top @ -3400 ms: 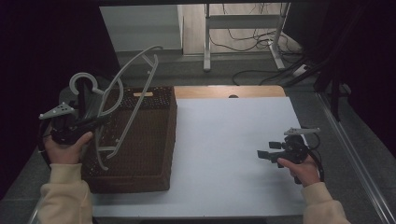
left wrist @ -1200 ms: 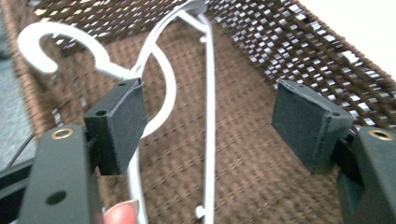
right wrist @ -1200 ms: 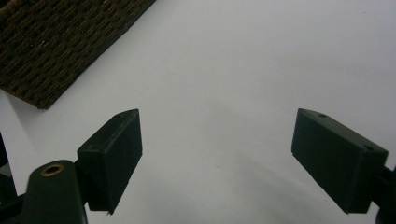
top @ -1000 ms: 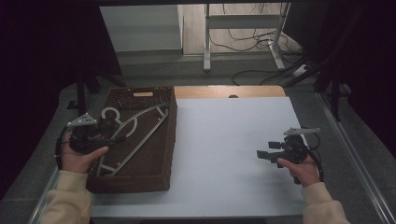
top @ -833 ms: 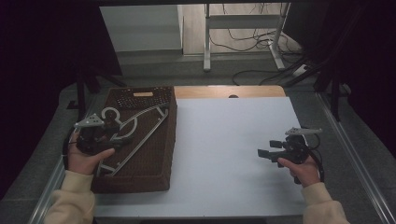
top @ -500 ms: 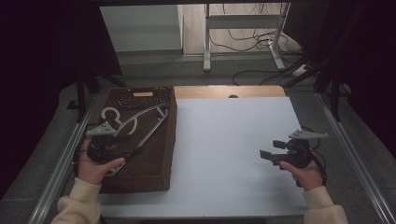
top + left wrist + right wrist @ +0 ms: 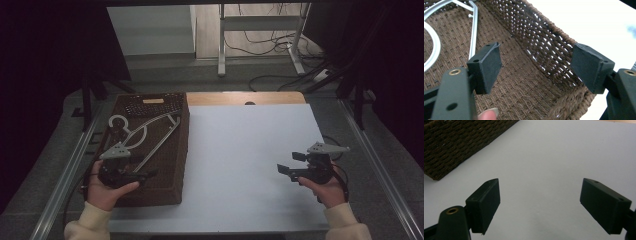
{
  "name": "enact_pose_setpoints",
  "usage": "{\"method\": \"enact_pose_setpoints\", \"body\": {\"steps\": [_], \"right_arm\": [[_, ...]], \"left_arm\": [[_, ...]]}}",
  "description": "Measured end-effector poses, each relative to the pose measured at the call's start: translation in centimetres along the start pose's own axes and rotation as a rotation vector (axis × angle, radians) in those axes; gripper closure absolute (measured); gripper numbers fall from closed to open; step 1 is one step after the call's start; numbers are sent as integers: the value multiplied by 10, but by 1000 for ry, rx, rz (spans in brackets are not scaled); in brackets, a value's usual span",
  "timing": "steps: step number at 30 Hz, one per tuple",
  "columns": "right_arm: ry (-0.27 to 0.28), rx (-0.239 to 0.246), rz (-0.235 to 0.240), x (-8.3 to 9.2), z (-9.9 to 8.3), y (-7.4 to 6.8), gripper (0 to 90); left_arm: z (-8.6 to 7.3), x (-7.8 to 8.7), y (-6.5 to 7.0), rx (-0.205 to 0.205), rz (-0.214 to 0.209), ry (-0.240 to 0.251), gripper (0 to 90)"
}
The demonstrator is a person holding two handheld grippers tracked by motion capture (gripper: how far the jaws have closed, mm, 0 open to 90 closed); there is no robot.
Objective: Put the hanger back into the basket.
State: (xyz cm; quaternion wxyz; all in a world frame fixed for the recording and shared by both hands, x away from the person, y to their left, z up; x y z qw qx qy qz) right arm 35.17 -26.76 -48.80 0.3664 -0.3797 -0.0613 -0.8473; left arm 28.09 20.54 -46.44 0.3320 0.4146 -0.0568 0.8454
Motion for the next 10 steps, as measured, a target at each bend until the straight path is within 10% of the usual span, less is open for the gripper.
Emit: {"method": "enact_pose_setpoints", "body": {"steps": [10], "right_arm": [[-14, -1, -9, -2, -3, 3, 163]], "left_arm": [[1, -1, -1, -9, 19, -6, 243]]}}
Point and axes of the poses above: each handheld gripper's, and its own axes: x roughly backward along the jaws, z roughly out of its top, y roughly to its right, the point moved 6 cm from there along -x, roughly forward along the jaws, and after that the axes turned 9 degrees about -y, right-handed, at the moved point
